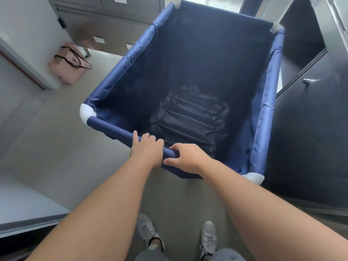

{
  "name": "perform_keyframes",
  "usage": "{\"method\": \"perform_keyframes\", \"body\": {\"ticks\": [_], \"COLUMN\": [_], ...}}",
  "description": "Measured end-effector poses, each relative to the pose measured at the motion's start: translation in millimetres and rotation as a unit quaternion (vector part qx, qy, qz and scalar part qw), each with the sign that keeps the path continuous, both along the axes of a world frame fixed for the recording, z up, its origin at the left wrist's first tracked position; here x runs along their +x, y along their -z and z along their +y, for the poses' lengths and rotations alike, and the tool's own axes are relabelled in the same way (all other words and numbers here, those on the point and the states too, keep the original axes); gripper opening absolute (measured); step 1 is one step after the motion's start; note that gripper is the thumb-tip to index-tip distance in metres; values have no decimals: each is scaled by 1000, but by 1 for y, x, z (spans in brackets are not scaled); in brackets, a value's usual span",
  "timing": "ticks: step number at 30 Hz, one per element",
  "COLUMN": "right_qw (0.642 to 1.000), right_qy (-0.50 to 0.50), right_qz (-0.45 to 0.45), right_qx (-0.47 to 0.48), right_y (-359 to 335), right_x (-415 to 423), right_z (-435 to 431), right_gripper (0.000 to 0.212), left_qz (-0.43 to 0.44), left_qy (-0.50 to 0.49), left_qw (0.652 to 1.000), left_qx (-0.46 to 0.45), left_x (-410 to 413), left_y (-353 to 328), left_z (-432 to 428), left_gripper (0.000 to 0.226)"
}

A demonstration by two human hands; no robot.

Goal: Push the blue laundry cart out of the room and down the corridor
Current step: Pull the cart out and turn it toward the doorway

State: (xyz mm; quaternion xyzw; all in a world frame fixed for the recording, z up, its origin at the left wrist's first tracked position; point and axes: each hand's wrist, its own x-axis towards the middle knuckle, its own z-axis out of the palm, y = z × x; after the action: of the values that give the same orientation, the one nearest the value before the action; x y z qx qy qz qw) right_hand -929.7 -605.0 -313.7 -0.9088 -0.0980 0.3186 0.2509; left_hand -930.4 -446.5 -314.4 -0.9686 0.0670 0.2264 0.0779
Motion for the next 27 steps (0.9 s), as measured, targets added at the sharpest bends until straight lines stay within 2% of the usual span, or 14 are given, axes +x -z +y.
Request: {"method": "perform_keyframes", "body": {"ticks": [2, 4, 7, 10, 12, 15, 18, 20, 22, 27], "right_qw": [999, 994, 973, 951, 946, 937, 940, 944, 944, 945], "right_qy": [34, 49, 16, -31, -55, -97, -84, -65, -66, -81], "right_qz": [-23, -73, -106, -149, -187, -243, -263, -268, -274, -273], "right_qx": [14, -59, -204, -269, -260, -231, -202, -181, -173, -162], "right_y": [-3, -1, 2, 5, 7, 8, 6, 4, 1, 1], "right_x": [8, 19, 29, 28, 26, 23, 24, 25, 25, 27], "right_z": [-5, -21, -53, -74, -77, -78, -83, -85, -85, -68], "right_gripper": [40, 37, 33, 34, 33, 32, 36, 35, 35, 44], "left_qz": [16, 21, 45, 92, 115, 148, 167, 139, 108, 88], "left_qy": [-7, -7, -10, -8, -9, -13, -45, -42, -38, -73], "left_qw": [1000, 999, 991, 979, 971, 955, 938, 950, 964, 969], "left_qx": [-14, -43, -123, -181, -210, -257, -301, -275, -242, -220], "left_x": [4, 9, 12, 7, 0, -6, -14, -21, -28, -31], "left_y": [-5, -10, -13, -11, -9, -5, 1, 6, 14, 19], "left_z": [-1, -11, -37, -63, -77, -90, -94, -90, -81, -42], "left_gripper": [38, 34, 34, 38, 42, 33, 38, 40, 33, 29]}}
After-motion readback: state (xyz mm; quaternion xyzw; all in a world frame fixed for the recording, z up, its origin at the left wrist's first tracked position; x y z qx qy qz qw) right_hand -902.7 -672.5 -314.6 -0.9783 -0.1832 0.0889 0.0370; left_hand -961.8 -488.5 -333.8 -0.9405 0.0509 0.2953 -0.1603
